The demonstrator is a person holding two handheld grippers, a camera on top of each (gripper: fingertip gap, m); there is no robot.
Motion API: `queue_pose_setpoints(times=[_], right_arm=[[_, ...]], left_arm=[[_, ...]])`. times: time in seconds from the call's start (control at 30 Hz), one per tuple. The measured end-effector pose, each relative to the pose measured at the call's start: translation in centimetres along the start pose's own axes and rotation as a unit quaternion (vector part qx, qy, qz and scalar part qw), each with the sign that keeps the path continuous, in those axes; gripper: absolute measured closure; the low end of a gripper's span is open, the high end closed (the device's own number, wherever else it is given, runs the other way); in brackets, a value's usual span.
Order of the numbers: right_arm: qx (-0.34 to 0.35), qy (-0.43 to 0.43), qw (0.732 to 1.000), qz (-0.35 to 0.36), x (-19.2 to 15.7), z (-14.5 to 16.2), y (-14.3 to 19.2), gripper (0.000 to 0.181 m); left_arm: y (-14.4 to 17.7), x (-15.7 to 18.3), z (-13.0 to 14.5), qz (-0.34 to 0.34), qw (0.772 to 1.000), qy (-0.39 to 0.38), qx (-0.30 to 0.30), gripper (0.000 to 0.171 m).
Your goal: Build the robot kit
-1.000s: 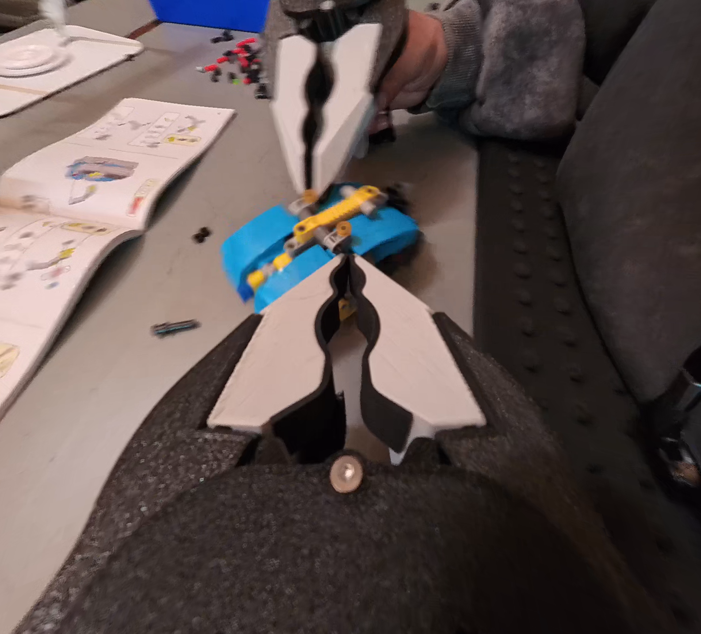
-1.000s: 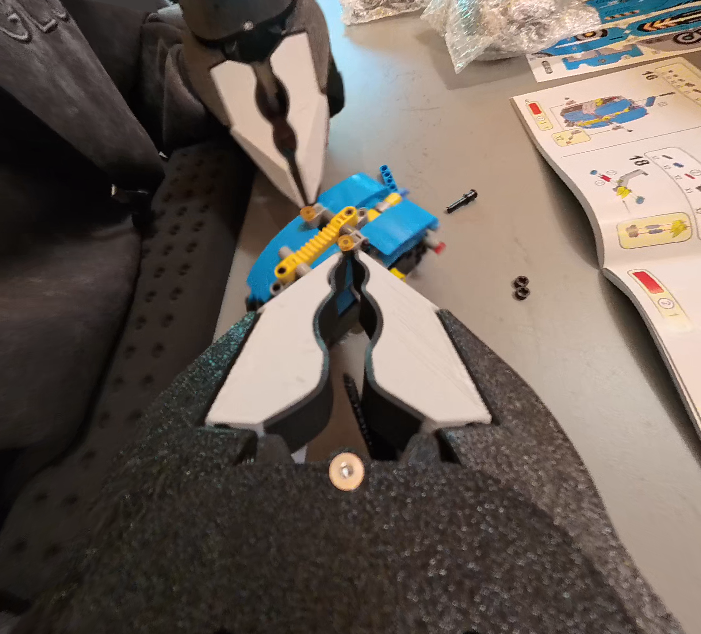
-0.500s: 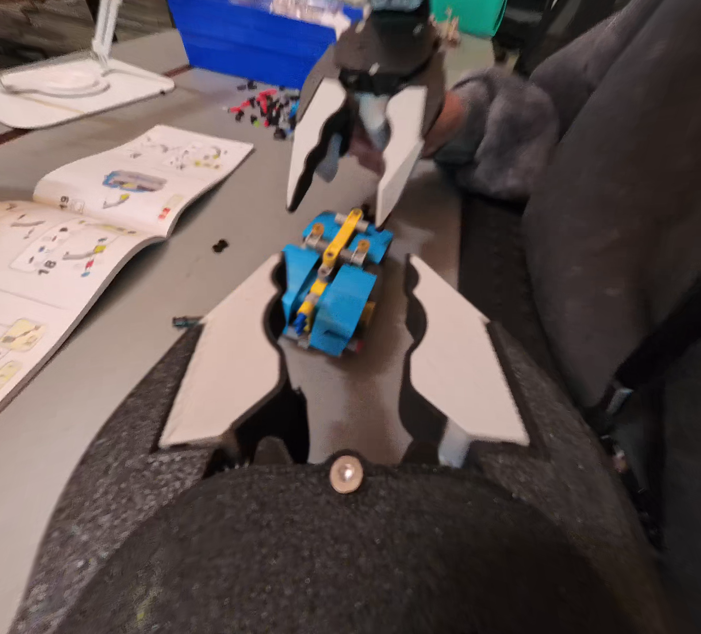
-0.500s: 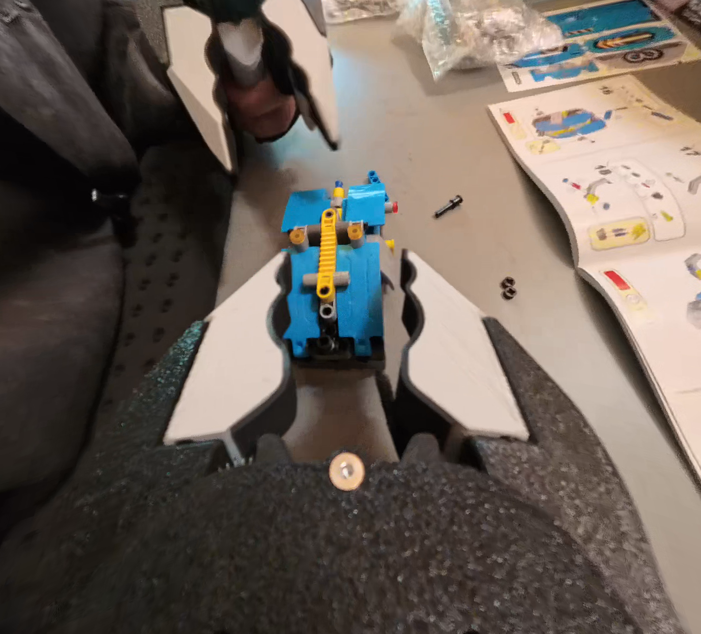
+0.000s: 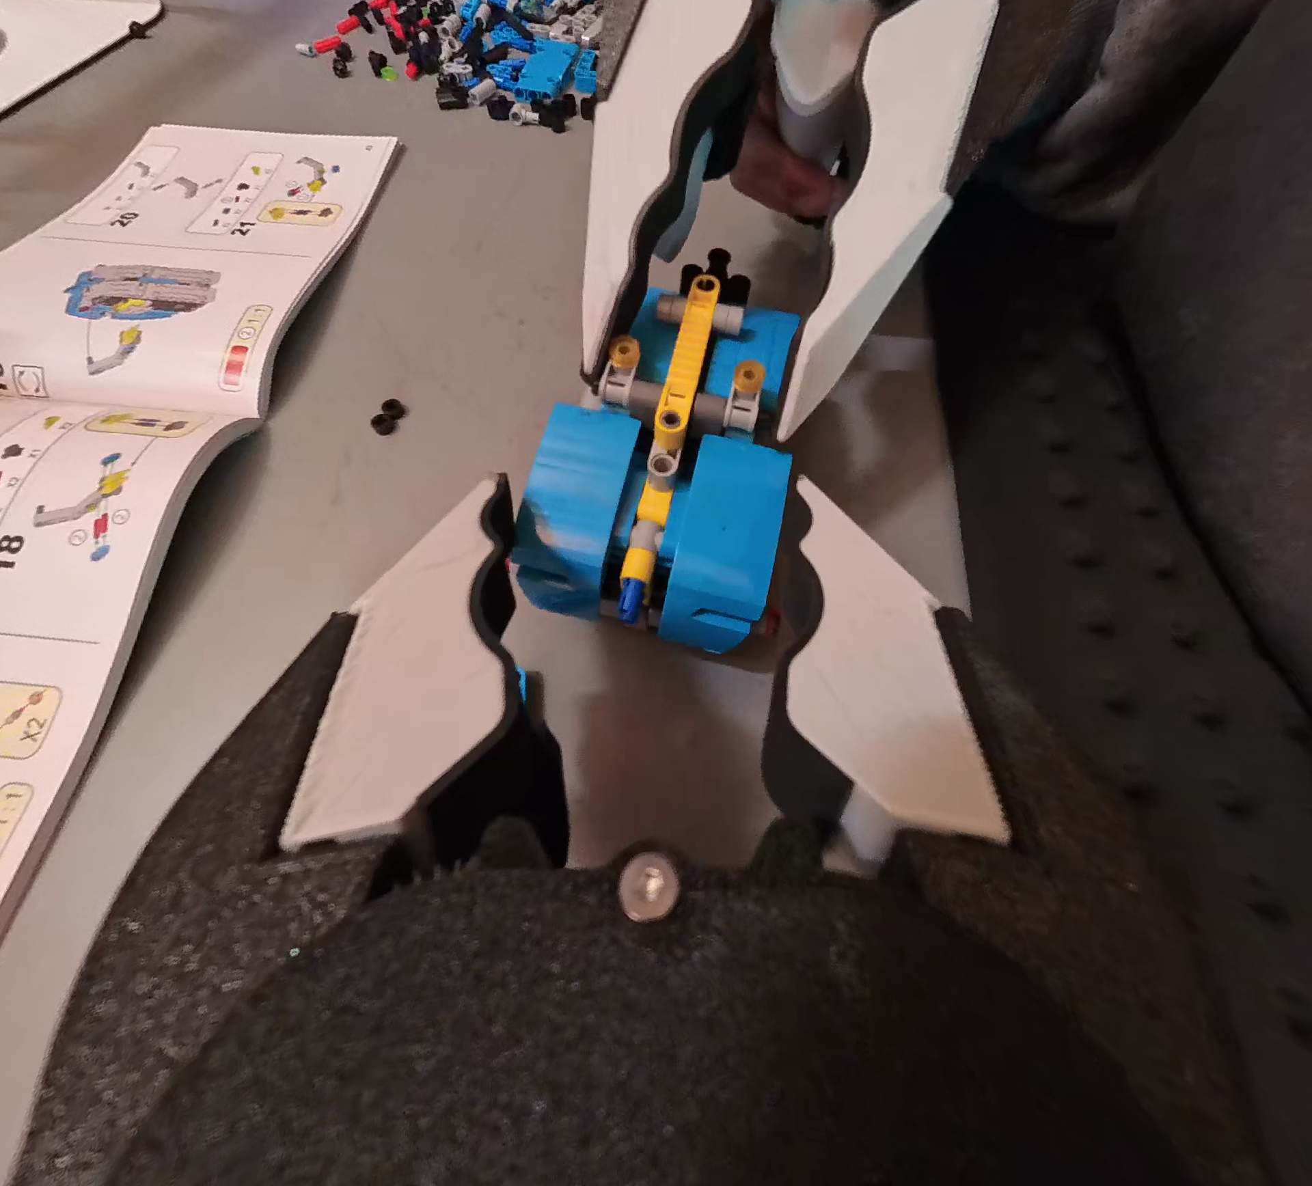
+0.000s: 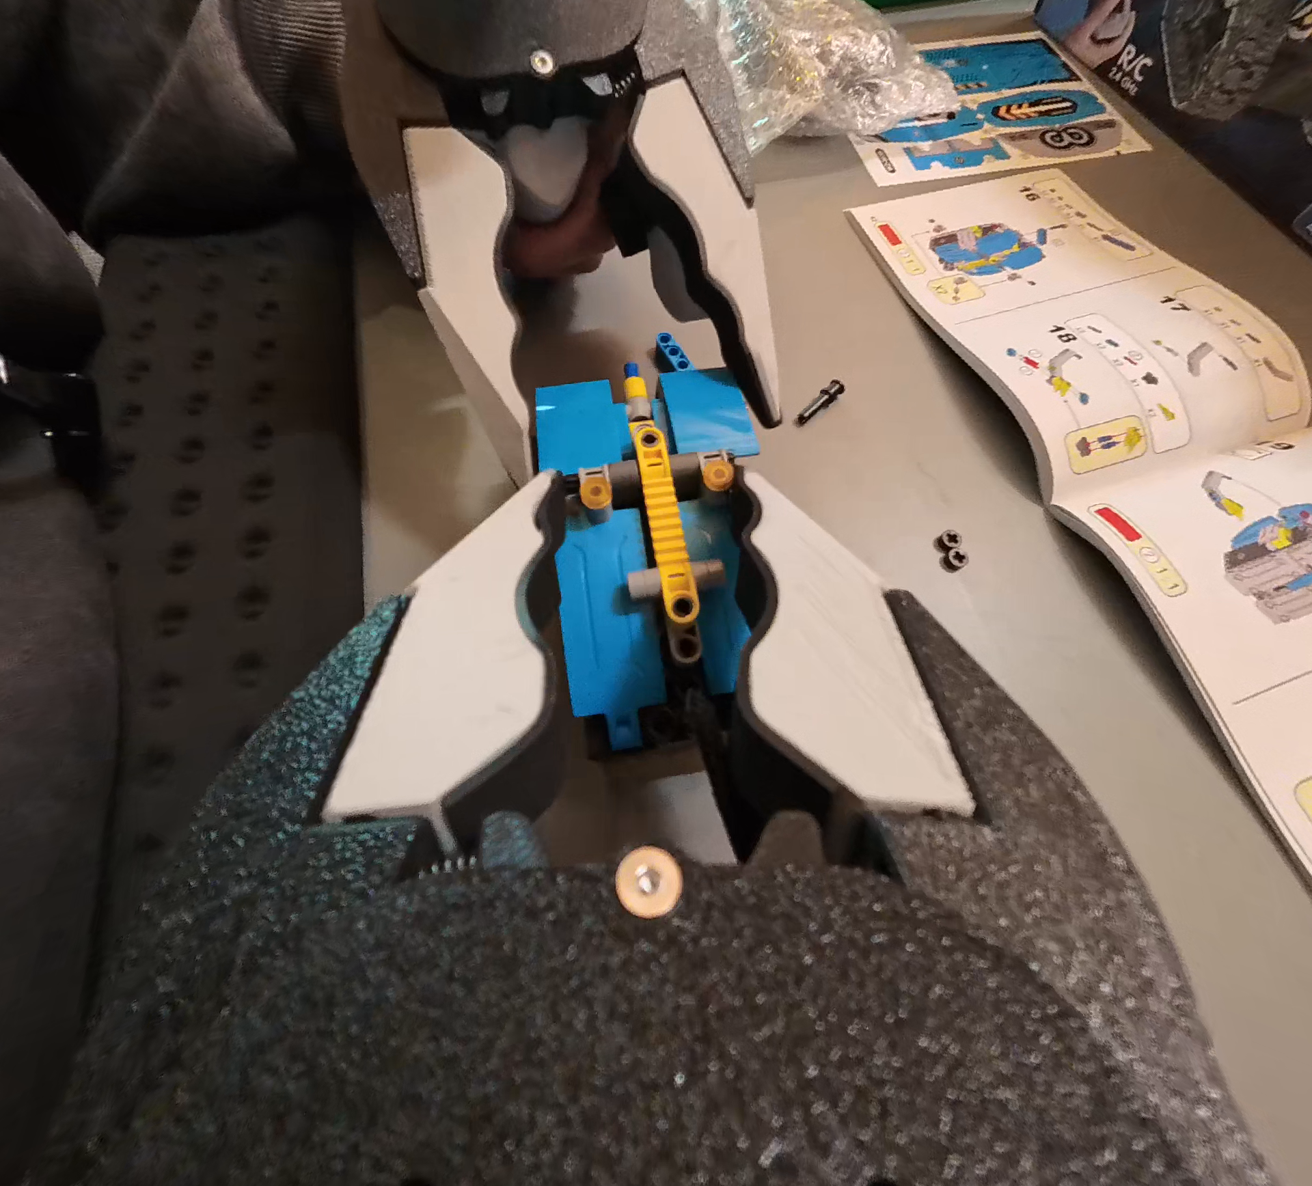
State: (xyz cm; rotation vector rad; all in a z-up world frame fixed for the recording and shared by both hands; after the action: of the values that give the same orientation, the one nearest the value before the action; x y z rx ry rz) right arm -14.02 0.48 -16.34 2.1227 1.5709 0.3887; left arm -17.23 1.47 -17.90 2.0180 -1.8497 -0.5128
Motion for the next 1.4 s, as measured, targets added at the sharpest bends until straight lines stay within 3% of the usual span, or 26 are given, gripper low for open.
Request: queue_pose_setpoints(times=[1.4], right_arm=[[-0.014, 0.008, 1.0, -0.019, -0.02, 0.12, 0.11, 0.138]], left_arm=[[-0.26, 0.33, -0.09, -0.01, 1.0, -0.021, 0.002, 0.098]])
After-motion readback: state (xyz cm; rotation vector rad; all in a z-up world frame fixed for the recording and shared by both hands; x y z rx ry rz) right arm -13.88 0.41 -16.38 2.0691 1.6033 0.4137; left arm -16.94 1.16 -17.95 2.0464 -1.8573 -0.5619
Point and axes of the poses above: each gripper's, where its closed fingertips meet, y back along the fingers, z out of its underside, x = y × z across the jaws, the point moved 2 cm from there along y, back along the fingers, and after that the axes turned 7 degrees about -z, right-handed, at the moved point
